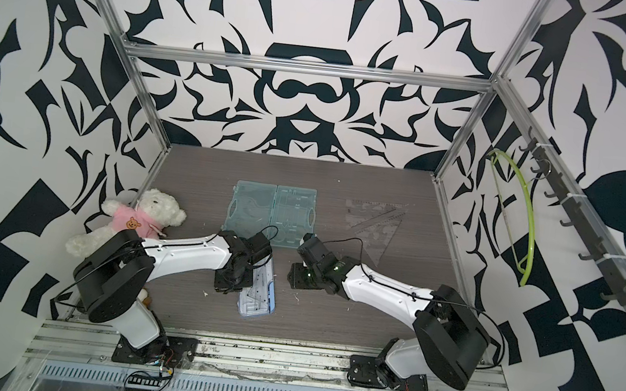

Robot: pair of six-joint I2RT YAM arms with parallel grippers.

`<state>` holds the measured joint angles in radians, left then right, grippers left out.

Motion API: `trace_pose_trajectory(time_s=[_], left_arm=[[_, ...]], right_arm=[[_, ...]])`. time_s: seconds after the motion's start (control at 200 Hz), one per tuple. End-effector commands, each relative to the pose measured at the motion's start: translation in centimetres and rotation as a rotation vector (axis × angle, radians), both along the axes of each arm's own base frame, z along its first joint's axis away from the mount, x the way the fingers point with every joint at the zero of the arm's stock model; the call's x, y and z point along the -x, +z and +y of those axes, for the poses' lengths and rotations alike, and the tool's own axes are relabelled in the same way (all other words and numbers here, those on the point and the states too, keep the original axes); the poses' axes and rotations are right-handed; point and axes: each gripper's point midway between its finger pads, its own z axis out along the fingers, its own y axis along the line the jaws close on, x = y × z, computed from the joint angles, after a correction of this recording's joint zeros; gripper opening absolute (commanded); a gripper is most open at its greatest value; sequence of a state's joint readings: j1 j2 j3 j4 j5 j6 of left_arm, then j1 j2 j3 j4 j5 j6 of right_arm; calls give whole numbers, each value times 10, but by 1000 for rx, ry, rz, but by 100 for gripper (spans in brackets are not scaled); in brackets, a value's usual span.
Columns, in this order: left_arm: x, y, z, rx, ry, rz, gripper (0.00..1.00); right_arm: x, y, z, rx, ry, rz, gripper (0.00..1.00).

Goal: Open the ruler set and take out the ruler
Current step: Move the ruler set box to the center of the board.

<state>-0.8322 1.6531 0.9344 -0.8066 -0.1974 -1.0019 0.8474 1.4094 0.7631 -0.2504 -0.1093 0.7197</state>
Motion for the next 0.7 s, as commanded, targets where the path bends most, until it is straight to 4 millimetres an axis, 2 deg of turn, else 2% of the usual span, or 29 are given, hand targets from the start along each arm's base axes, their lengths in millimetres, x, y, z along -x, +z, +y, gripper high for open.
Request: trace_pose_trajectory(time_s=[0.0, 0.27, 0.395, 0.695], left_arm=[[-18, 6, -7, -1, 1, -67, 3], [-39, 19, -3, -16, -20, -135, 3], [-42, 14, -10, 10, -34, -130, 3], [-48, 4, -25, 55, -76, -126, 3]], right_arm=[[-4, -1, -2, 12, -14, -11, 47], [-5, -9, 4, 34, -3, 26, 47], [-6, -13, 7, 44, -5, 44, 45], [-8, -8, 11, 56, -26, 47, 41]])
